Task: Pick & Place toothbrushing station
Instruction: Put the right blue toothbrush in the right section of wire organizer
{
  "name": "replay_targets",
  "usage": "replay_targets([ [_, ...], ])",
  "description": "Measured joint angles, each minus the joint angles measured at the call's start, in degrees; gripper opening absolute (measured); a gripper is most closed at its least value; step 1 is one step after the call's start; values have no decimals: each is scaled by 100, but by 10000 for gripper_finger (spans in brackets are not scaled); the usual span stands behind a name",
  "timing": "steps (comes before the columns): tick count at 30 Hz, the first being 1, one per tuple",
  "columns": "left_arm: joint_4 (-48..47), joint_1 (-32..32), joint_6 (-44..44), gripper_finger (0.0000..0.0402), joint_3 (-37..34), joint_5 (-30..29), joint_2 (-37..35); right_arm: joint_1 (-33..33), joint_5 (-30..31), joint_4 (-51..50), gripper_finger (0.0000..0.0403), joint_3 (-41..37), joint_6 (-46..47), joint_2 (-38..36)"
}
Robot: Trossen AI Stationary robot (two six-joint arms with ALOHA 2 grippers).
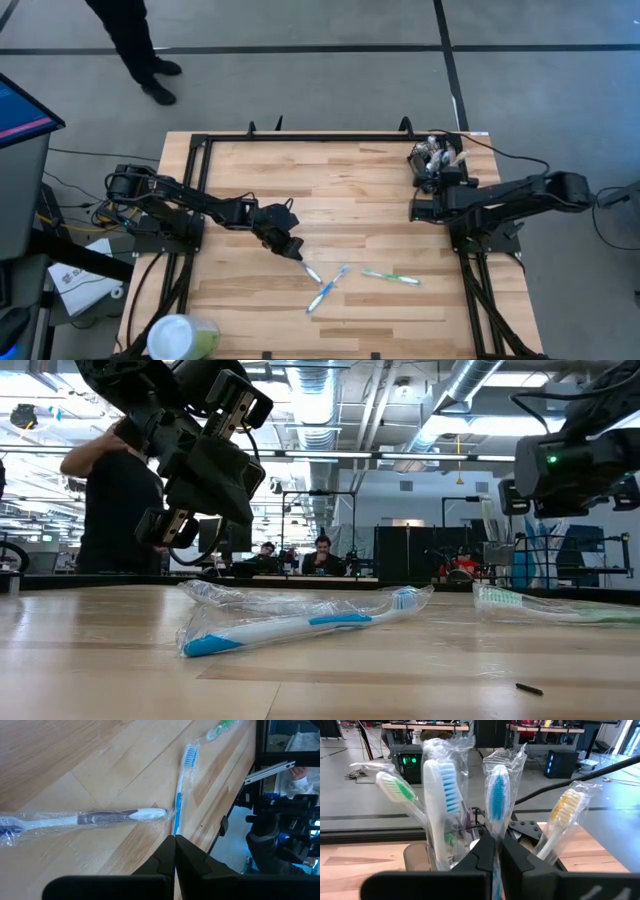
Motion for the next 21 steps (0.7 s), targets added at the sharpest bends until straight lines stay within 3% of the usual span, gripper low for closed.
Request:
replay_targets([
  [10,0,0,92,0,0,2,0,-2,21,171,16,2,0,136],
  [21,2,0,105,0,0,2,0,31,-507,153,91,48,-1,139],
])
